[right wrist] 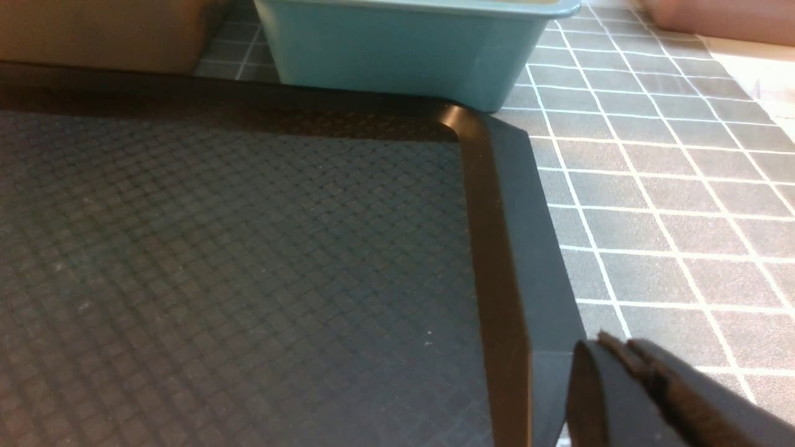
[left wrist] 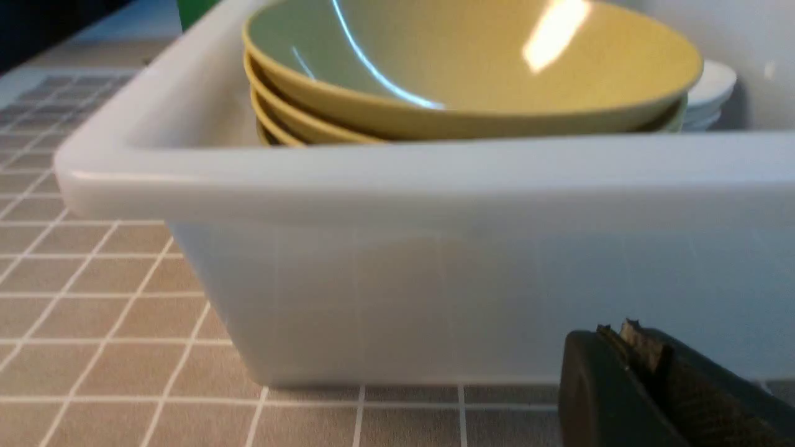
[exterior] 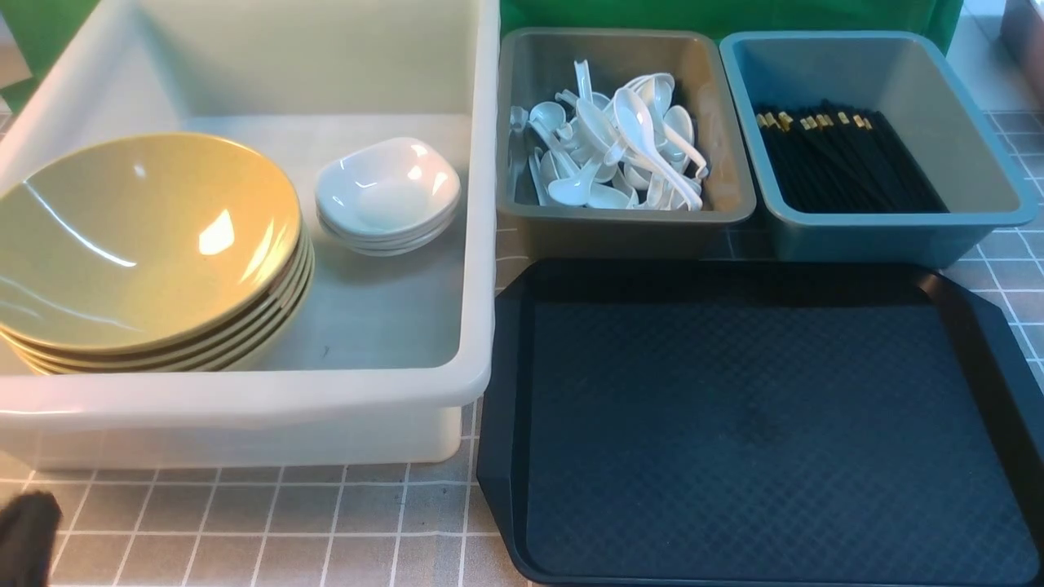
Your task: On grey table put chopsticks spoon bowls plates into blue grey white boxes.
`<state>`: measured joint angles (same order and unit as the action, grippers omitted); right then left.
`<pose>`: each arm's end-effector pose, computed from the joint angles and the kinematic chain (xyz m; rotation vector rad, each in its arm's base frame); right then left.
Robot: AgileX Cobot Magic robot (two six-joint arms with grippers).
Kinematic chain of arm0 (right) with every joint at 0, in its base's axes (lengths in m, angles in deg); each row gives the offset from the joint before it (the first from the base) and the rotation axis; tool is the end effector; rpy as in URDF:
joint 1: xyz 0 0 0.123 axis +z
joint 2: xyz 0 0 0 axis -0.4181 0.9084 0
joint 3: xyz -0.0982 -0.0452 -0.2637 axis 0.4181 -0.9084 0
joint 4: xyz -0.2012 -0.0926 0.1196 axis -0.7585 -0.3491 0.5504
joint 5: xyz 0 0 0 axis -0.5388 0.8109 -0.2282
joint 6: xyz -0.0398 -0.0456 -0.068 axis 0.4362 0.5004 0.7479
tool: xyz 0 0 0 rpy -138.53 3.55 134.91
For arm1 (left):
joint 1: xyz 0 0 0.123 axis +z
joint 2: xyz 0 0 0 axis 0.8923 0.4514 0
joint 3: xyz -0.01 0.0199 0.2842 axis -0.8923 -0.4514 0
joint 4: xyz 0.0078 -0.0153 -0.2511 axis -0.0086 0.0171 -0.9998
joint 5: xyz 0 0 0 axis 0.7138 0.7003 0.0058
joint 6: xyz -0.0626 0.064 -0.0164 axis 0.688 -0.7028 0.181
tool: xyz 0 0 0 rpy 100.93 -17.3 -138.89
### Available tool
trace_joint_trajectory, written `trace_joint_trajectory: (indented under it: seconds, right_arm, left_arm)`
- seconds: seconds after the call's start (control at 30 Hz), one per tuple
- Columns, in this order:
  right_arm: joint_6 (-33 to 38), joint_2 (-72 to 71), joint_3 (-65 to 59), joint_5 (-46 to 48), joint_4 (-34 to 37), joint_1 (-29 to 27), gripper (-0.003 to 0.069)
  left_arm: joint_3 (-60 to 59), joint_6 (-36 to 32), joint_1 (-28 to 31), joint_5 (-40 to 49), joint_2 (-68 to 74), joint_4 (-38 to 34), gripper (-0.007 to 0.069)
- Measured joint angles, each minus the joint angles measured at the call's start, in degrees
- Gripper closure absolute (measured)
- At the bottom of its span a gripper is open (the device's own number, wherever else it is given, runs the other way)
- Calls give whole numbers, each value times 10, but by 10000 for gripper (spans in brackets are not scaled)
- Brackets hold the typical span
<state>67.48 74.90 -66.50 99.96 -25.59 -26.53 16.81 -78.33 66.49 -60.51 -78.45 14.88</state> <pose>0.0544 -0.0058 0.1876 0.0358 1.7443 -0.0831 0.0539 0.0019 0.1764 0.0158 1.8129 0.0731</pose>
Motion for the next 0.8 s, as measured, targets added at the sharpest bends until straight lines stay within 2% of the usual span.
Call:
trace_joint_trajectory:
  seconds: [0.23,0.8]
  right_arm:
    - [0,0,0,0,0,0,629]
    - [0,0,0,0,0,0,615]
  left_arm:
    - [0,-60,0,1,0,-2,635]
    - [0,-64,0,1,0,-2,635]
